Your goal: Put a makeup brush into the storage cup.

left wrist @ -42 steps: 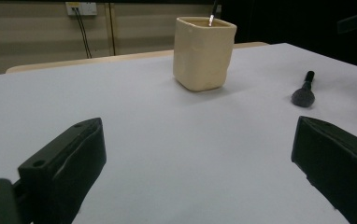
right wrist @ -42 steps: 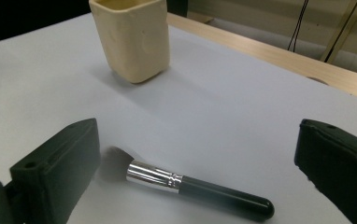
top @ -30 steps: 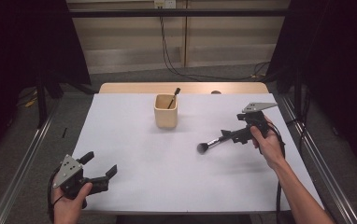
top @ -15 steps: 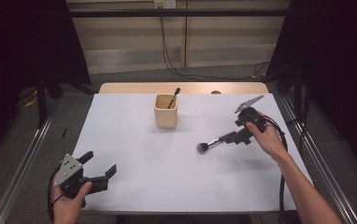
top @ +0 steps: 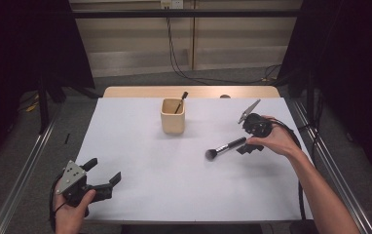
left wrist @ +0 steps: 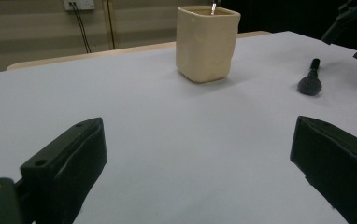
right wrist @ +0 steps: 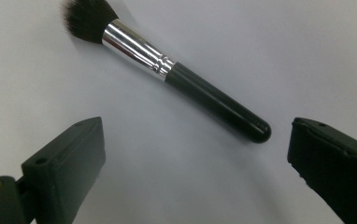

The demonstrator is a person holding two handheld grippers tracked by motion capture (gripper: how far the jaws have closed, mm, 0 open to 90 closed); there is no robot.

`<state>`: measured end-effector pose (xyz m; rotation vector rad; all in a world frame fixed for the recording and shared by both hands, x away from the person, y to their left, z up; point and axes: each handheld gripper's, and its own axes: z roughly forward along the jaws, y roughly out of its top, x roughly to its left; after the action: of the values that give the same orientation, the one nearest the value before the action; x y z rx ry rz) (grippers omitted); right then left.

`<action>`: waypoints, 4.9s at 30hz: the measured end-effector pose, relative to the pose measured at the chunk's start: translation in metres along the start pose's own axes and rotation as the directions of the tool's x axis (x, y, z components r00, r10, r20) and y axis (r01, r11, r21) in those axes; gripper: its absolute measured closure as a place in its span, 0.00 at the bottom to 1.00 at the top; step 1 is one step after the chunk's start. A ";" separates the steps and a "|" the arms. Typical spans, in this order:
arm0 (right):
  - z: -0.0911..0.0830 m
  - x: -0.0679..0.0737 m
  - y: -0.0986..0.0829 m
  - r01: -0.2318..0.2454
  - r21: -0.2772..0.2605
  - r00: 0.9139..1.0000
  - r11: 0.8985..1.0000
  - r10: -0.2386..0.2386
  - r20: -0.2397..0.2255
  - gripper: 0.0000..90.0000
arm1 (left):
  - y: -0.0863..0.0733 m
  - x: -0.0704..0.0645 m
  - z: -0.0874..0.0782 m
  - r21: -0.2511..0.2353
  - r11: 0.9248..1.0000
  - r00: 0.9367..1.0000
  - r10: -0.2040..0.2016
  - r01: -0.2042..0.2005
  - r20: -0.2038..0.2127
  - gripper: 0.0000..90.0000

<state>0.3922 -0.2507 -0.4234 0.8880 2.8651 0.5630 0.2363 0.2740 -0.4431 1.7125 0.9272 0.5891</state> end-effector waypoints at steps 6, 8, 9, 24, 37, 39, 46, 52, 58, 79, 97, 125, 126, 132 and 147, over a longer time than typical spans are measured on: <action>0.011 -0.005 0.009 0.053 0.061 0.998 0.997 -0.052 -0.019 0.10 | 0.000 -0.001 0.000 0.007 1.000 1.000 0.001 -0.001 -0.002 0.04; 0.012 -0.007 0.010 0.056 0.060 0.998 0.997 -0.055 -0.021 0.14 | 0.000 -0.004 -0.001 0.015 1.000 1.000 -0.006 0.005 0.009 0.04; 0.013 -0.008 0.012 0.056 0.067 0.998 0.996 -0.054 -0.038 0.14 | 0.001 -0.006 -0.001 0.014 1.000 1.000 0.002 -0.002 0.013 0.04; 0.035 -0.013 0.026 0.116 0.161 0.993 0.980 -0.113 -0.026 0.10 | 0.000 -0.006 0.002 0.026 1.000 1.000 0.016 -0.017 0.012 0.04; 0.049 -0.014 0.027 0.140 0.194 0.990 0.971 -0.131 -0.057 0.21 | 0.000 -0.006 0.003 0.031 0.999 1.000 0.021 -0.021 0.008 0.04; 0.049 -0.015 0.026 0.145 0.192 0.989 0.970 -0.137 -0.058 0.23 | 0.000 -0.006 0.003 0.034 0.999 1.000 0.026 -0.027 0.007 0.04; 0.043 -0.016 0.024 0.152 0.182 0.988 0.971 -0.143 -0.064 0.49 | 0.000 -0.004 0.003 0.035 0.999 1.000 0.028 -0.028 0.004 0.04; 0.042 -0.013 0.025 0.174 0.195 0.984 0.965 -0.162 -0.078 0.61 | 0.000 -0.004 0.004 0.039 0.999 0.999 0.034 -0.034 -0.003 0.05; 0.042 -0.011 0.027 0.198 0.206 0.979 0.958 -0.183 -0.089 0.73 | 0.000 -0.003 0.002 0.031 0.999 0.999 0.037 -0.037 -0.002 0.05; 0.040 -0.007 0.029 0.179 0.231 0.982 0.956 -0.162 -0.093 0.84 | -0.001 -0.001 0.003 0.042 0.999 0.999 0.033 -0.033 -0.002 0.05; 0.026 -0.001 0.005 0.038 0.038 0.998 0.999 -0.036 -0.058 0.84 | -0.001 0.001 0.002 0.032 0.999 1.000 0.030 -0.029 -0.011 0.05; 0.015 0.013 -0.020 -0.153 -0.358 0.988 0.921 0.156 -0.020 0.84 | 0.001 -0.002 0.001 0.025 0.999 0.999 0.032 -0.032 -0.002 0.05; 0.016 0.012 -0.022 -0.161 -0.363 0.986 0.918 0.169 -0.011 0.84 | 0.001 -0.002 0.001 0.024 0.999 0.999 0.032 -0.032 -0.001 0.05; 0.017 0.012 -0.029 -0.187 -0.451 0.979 0.873 0.205 -0.011 0.84 | 0.001 -0.002 0.001 0.024 0.999 0.999 0.033 -0.033 -0.003 0.05; 0.008 0.025 -0.038 -0.185 -0.626 0.975 0.757 0.222 -0.019 0.84 | 0.002 -0.004 -0.001 0.018 1.000 1.000 0.025 -0.025 0.003 0.05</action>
<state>0.3527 -0.2634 -0.4448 1.0499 2.2622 1.3829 0.2343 0.2710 -0.4407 1.7426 0.9126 0.5958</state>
